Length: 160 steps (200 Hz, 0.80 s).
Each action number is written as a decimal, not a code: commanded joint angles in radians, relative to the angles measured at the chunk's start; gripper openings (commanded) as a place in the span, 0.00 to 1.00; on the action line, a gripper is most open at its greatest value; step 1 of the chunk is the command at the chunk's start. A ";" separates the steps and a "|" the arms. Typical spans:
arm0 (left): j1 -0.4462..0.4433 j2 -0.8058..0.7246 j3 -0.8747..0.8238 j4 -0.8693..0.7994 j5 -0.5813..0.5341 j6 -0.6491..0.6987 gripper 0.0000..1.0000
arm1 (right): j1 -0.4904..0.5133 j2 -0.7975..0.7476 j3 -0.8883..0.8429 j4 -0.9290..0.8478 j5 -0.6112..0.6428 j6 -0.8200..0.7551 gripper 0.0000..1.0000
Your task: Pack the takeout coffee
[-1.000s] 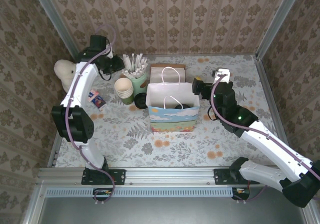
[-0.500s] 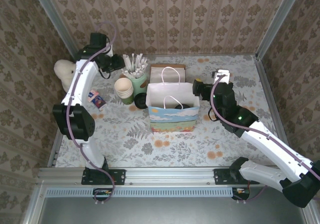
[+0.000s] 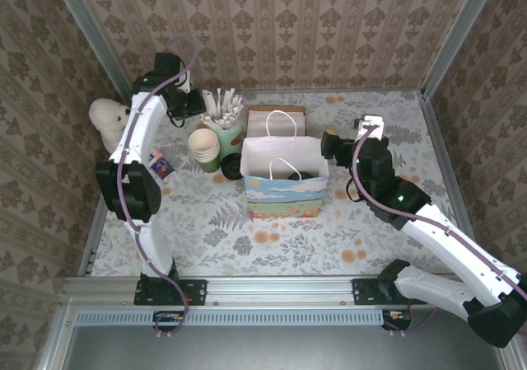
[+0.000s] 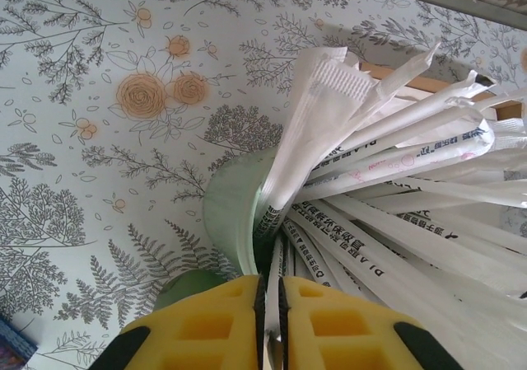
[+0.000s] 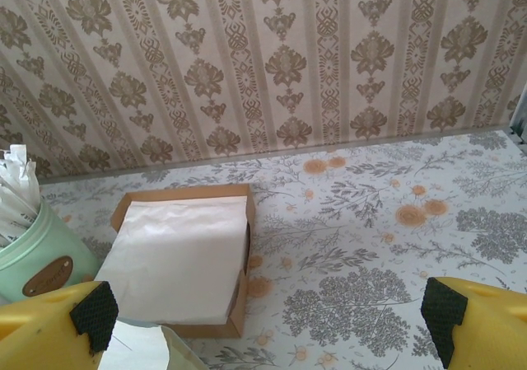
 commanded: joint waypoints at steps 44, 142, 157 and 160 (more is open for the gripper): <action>0.008 -0.004 0.087 -0.063 -0.015 0.076 0.00 | -0.004 -0.002 -0.001 -0.022 0.051 -0.012 0.98; 0.007 -0.239 0.122 -0.020 -0.020 0.056 0.00 | -0.012 -0.056 -0.053 -0.023 0.004 -0.001 1.00; 0.006 -0.299 0.103 -0.009 -0.014 0.043 0.00 | -0.012 -0.072 -0.062 -0.008 0.001 0.039 1.00; 0.007 -0.312 0.104 -0.011 -0.010 0.043 0.00 | -0.013 -0.077 -0.067 -0.001 -0.002 0.047 1.00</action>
